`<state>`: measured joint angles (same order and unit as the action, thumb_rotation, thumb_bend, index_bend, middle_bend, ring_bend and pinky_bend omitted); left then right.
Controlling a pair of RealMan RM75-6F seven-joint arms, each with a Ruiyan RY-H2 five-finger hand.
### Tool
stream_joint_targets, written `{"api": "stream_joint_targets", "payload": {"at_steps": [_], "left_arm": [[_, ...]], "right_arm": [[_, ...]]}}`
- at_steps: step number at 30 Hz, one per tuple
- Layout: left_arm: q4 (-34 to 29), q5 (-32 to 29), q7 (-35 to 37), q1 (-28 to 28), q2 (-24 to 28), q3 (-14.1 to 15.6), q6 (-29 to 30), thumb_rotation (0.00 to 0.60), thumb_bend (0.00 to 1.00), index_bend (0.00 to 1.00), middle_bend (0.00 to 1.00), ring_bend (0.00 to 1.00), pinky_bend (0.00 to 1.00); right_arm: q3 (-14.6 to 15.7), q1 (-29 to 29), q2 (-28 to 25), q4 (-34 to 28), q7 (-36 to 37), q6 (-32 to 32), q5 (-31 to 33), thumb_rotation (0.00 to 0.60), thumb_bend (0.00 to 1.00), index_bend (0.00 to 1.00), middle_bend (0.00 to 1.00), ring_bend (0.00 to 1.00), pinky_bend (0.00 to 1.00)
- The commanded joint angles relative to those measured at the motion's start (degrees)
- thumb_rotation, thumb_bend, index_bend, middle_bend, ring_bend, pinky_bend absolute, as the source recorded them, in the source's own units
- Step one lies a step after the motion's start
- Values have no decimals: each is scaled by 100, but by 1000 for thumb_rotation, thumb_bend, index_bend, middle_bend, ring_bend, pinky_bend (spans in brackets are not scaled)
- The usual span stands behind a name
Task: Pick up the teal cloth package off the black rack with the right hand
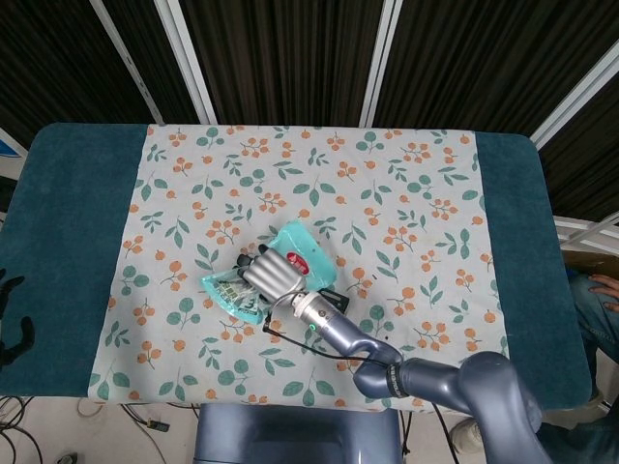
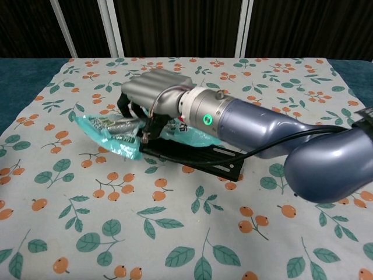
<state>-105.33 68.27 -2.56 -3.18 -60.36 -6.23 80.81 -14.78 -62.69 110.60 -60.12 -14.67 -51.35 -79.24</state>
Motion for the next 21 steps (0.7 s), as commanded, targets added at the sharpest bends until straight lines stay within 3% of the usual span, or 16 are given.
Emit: {"api": "stream_joint_targets", "payload": {"at_steps": [1, 13, 17, 21], "left_arm": [[1, 3, -7, 0, -2, 2, 4, 600, 577, 150, 0, 0, 0], [-12, 2, -4, 4, -1, 4, 16, 600, 577, 153, 0, 0, 0], [-16, 11, -15, 4, -3, 8, 22, 600, 577, 154, 0, 0, 0], [-21, 23, -29, 6, -8, 15, 30, 600, 577, 155, 0, 0, 0]], "right_arm": [[-197, 191, -354, -327, 182, -341, -18, 600, 465, 873, 698, 614, 369], [-906, 930, -1505, -1287, 616, -1536, 314, 600, 468, 873, 698, 614, 369], [-1182, 1283, -1875, -1753, 1228, -1739, 649, 600, 468, 873, 698, 613, 369], [-1398, 1591, -2280, -2265, 2210, -1515, 1041, 600, 468, 872, 692, 611, 369]]}}
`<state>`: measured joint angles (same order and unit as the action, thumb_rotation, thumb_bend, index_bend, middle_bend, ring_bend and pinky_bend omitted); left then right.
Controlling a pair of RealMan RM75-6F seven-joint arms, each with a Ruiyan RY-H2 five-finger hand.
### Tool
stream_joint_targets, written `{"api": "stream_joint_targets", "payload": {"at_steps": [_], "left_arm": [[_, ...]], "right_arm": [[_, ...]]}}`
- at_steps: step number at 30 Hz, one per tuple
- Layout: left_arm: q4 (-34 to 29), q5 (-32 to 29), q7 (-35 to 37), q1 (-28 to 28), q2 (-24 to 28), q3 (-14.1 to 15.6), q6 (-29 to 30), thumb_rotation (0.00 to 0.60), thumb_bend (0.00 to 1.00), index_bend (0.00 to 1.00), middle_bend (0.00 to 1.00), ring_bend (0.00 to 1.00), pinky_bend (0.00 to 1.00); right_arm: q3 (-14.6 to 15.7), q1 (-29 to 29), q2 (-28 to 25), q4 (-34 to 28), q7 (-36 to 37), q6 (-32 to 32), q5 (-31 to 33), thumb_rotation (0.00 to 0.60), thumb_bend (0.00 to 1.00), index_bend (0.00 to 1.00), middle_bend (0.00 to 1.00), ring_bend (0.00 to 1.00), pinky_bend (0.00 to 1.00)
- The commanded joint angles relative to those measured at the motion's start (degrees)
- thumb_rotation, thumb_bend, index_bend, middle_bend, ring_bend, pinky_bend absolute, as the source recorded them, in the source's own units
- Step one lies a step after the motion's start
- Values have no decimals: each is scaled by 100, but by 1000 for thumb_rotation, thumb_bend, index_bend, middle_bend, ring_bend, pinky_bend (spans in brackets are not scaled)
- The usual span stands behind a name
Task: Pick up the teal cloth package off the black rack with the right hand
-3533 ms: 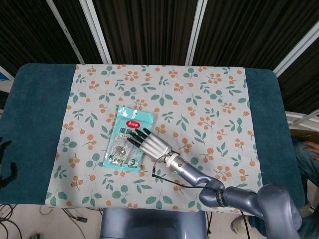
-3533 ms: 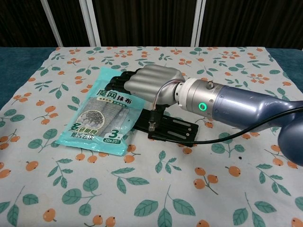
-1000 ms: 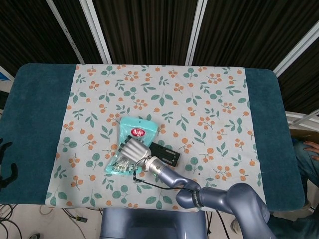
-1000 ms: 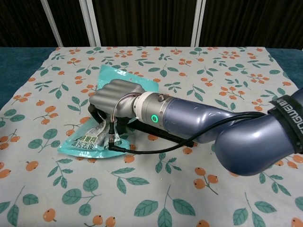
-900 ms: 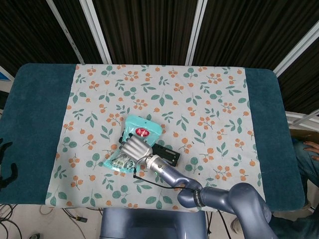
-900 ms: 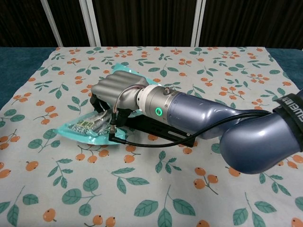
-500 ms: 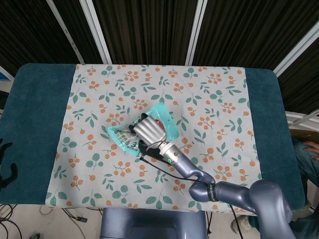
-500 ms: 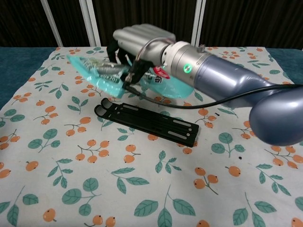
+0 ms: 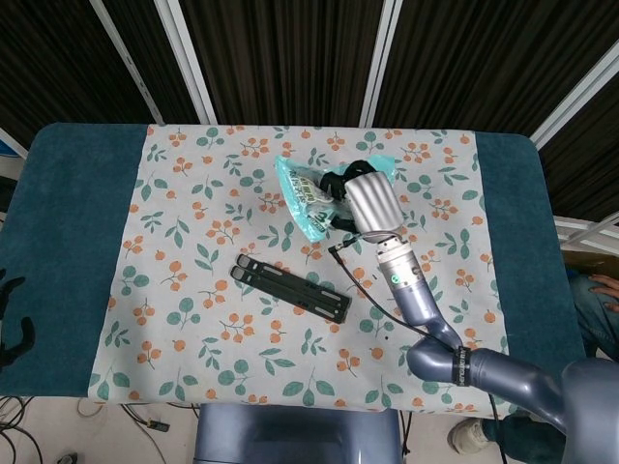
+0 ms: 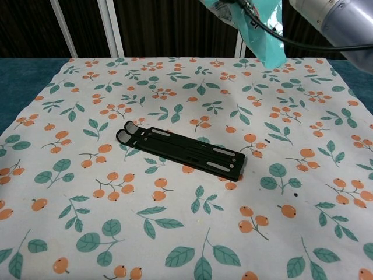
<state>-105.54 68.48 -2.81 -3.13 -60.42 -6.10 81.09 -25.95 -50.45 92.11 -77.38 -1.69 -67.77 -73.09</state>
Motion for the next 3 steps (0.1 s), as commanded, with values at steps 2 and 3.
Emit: {"api": "stream_joint_targets", "payload": {"at_steps": [2, 3], "left_arm": [[-3, 4, -7, 4, -7, 4, 10, 600, 577, 155, 0, 0, 0], [-9, 3, -5, 4, -8, 5, 8, 600, 577, 155, 0, 0, 0]], "right_arm": [[-377, 508, -640, -746, 1450, 283, 575, 600, 468, 872, 687, 607, 369], [-435, 573, -722, -831, 1710, 334, 642, 600, 470, 872, 686, 606, 369]]}}
